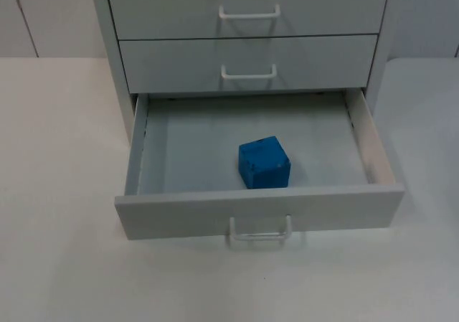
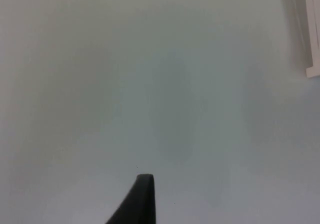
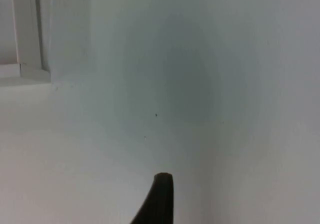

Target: Open the drawer with the left hand, place the block into the drawer with the right hand, then close the drawer with the left hand.

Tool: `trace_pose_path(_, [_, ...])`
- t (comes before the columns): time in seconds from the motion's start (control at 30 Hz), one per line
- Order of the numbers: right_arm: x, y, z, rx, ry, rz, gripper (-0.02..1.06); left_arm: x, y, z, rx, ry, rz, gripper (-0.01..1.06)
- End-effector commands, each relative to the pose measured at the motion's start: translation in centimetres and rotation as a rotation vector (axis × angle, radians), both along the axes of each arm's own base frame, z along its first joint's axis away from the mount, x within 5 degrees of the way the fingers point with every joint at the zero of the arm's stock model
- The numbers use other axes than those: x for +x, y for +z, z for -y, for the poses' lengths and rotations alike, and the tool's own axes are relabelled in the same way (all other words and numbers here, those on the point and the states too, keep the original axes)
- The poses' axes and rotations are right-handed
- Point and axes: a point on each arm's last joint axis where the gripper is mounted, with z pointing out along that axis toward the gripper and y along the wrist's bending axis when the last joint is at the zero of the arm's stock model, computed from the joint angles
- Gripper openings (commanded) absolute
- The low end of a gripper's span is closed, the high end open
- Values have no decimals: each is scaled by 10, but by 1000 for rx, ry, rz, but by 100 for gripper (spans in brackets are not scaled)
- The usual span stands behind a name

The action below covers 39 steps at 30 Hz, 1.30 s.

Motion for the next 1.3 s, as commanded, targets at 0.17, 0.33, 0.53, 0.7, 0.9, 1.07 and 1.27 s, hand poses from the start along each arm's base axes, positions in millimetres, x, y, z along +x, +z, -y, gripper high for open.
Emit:
trace_pose_path(0.17, [1, 2, 2, -19, 9, 25, 78, -1, 0, 4, -45, -17, 6, 32])
trace_pose_path(0.33, [1, 2, 2, -16, 10, 28, 78, 6, 7, 16, -121, -135, 47, 0])
trace_pose_path(0.53, [1, 2, 2, -13, 4, 30, 78, 24, 18, 44, -116, -348, 1, 0])
trace_pose_path(0.7, [2, 2, 1, -7, 0, 43, 78, 35, 13, 95, 28, -585, -20, 0])
trace_pose_path(0.9, [2, 3, 1, -7, 0, 45, 78, 33, -8, 153, 400, -825, 74, 0])
trace_pose_path(1.07, [2, 3, 2, -9, 0, 45, 78, 22, -18, 190, 506, -994, 198, 0])
trace_pose_path(1.27, [2, 3, 2, -3, -8, 47, 78, 19, -33, 215, 515, -1121, 264, 0])
